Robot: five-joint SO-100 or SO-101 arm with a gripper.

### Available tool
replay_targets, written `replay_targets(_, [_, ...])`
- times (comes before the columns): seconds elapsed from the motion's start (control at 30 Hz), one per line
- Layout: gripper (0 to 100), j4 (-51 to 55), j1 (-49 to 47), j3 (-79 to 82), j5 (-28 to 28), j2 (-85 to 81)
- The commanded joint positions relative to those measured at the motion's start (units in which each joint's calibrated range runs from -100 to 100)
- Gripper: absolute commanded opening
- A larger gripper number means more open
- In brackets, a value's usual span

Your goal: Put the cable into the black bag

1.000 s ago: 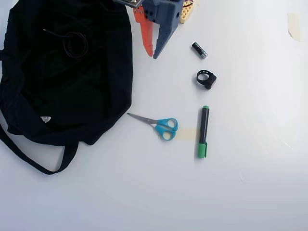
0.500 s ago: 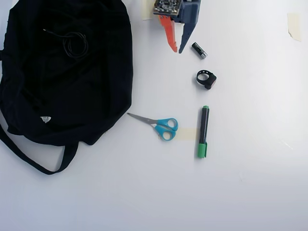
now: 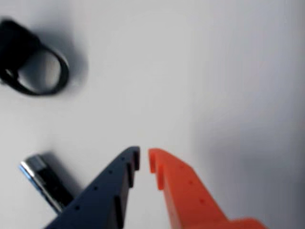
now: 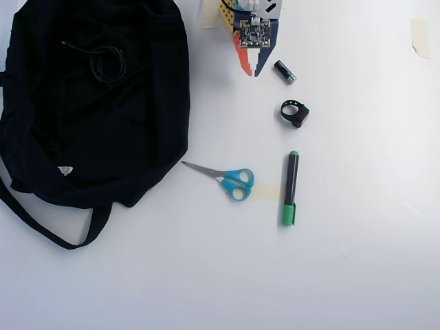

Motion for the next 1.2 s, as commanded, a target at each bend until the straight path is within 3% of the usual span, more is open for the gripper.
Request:
replay_targets(0.0, [2, -0.79, -0.03, 3.55, 0.19, -3.74])
replay_targets(0.37, [2, -0.27, -0.03, 19.18, 0.29, -15.94])
replay_targets(0.57, [2, 7.22, -0.11, 19.09, 0.56, -18.35])
replay_targets(1.17, [2, 7.05, -0.11, 19.09, 0.71, -18.27])
